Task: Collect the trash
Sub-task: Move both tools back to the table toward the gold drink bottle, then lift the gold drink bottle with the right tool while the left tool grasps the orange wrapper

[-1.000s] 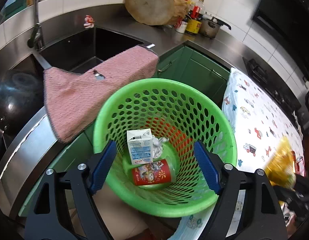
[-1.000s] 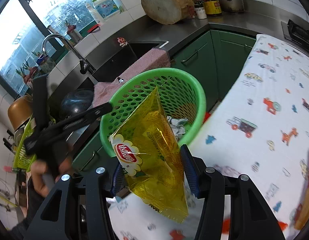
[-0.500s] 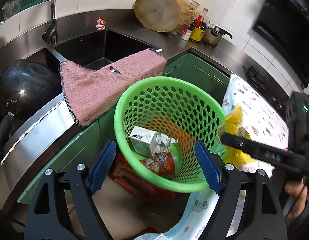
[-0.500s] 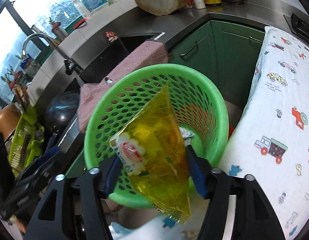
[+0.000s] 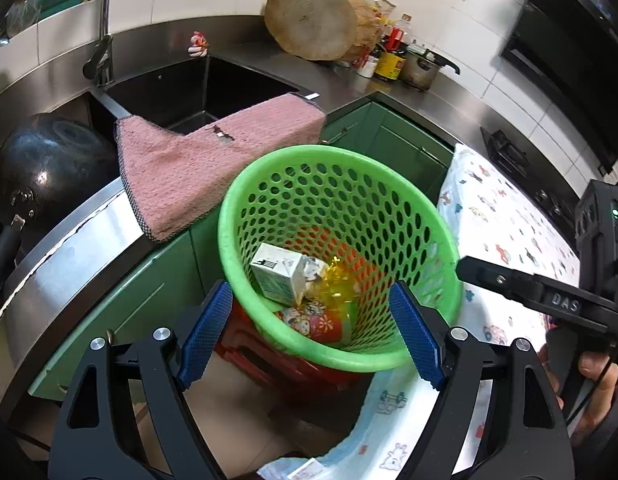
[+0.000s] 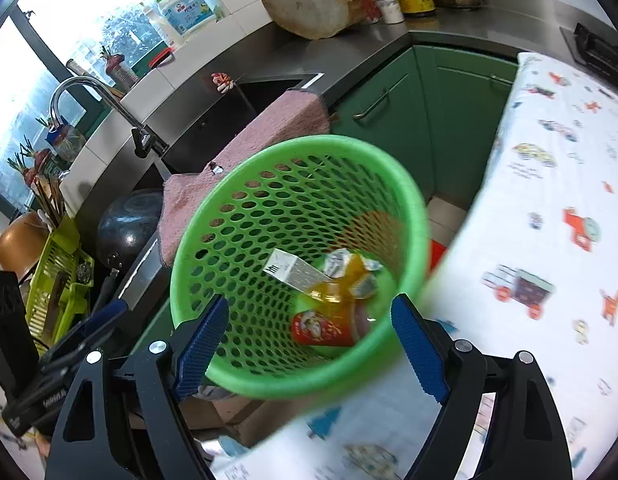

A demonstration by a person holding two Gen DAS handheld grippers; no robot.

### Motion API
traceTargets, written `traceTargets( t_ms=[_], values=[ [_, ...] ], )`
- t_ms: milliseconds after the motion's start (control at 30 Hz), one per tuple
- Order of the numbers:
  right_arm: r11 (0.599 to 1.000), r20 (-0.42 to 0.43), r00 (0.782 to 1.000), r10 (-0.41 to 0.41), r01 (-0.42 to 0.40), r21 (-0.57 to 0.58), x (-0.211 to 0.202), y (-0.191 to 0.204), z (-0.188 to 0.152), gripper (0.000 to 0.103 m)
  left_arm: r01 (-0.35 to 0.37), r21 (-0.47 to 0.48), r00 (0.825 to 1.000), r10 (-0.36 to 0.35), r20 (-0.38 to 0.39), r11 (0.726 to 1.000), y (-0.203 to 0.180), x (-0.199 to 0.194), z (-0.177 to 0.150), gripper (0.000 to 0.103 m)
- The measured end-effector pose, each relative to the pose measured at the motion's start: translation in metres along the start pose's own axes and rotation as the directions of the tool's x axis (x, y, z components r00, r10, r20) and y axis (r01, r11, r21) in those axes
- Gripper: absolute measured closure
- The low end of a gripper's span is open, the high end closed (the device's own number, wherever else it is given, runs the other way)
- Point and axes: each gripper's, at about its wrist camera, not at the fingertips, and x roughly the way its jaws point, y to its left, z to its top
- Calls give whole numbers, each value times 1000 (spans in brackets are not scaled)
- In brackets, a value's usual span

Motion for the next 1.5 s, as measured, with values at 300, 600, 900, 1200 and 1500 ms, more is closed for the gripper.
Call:
traceTargets(
  t_ms=[300, 600, 900, 1200, 1500],
  values=[
    [995, 51, 995, -88, 86, 40, -62, -40, -27, 20, 33, 41, 999, -33, 5, 999, -28, -10, -8, 23],
    [969, 94, 965, -246, 242, 60, -139, -90, -55, 19, 77, 96, 997, -77, -3, 992, -68, -17, -21, 21],
    [916, 86, 915, -394, 383, 116, -187, -159, -68, 18, 105, 143, 994, -103, -23, 984, -107, -21, -33, 21],
    [913, -6, 925, -381, 377, 155, -170, -208, -75, 18, 114, 177, 993, -108, -44, 977, -134, -19, -41, 21],
    [919, -79, 928, -364, 371, 133, -145, -220, -78, 24, 137, 203, 989, -123, -79, 970, -155, -15, -51, 18]
  ],
)
